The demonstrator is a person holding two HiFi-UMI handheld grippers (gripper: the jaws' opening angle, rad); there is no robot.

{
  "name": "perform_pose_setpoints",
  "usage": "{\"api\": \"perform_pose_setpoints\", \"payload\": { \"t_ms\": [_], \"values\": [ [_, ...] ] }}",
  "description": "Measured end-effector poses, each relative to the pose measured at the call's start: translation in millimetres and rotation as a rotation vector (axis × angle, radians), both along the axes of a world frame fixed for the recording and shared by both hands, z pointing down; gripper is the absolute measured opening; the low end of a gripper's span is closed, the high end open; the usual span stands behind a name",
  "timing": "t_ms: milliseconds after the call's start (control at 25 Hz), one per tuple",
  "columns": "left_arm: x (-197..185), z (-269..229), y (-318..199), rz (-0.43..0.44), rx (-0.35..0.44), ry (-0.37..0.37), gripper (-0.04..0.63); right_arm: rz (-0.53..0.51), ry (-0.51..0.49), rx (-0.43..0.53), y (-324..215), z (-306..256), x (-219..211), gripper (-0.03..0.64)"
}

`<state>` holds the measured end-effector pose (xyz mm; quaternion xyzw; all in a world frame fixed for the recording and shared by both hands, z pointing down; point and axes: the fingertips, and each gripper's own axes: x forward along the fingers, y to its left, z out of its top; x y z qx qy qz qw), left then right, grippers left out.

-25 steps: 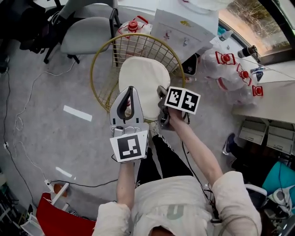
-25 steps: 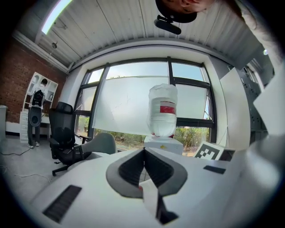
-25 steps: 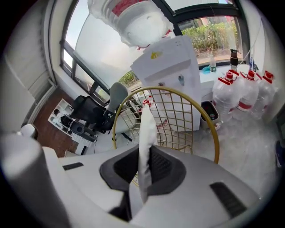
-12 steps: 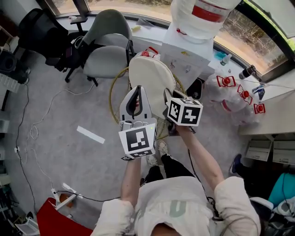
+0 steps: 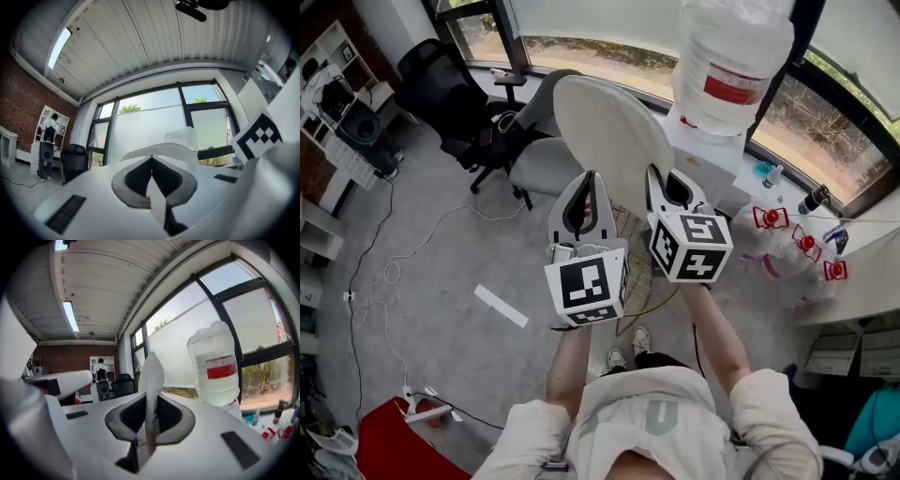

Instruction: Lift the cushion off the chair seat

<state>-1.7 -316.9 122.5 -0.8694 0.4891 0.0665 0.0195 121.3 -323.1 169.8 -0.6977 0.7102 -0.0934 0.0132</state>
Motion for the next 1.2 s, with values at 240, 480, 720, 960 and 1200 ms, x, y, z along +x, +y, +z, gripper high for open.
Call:
{"api": "perform_pose_setpoints", "payload": {
  "t_ms": [240, 480, 720, 960, 1200],
  "values": [
    [-32, -44, 21, -0.065, 0.059, 0.003, 0.012, -0.068, 0.028, 0.203, 26, -69, -32, 0.044],
    [-43, -49, 46, -0.119, 0.074, 0.012, 0.012, -0.097, 0.064, 0.281, 60, -79, -42, 0.045],
    [-57, -47, 63, -0.168, 0.077, 0.016, 0.012, -0.137, 0.07, 0.286, 84, -73, -55, 0.044],
    [-57, -51, 70, -0.173, 0.084, 0.015, 0.012, -0.147, 0.071, 0.291, 92, -74, -57, 0.045],
    [-50, -50, 76, -0.164, 0.089, 0.015, 0.012, -0.133, 0.078, 0.301, 100, -76, -50, 0.044]
  ]
}}
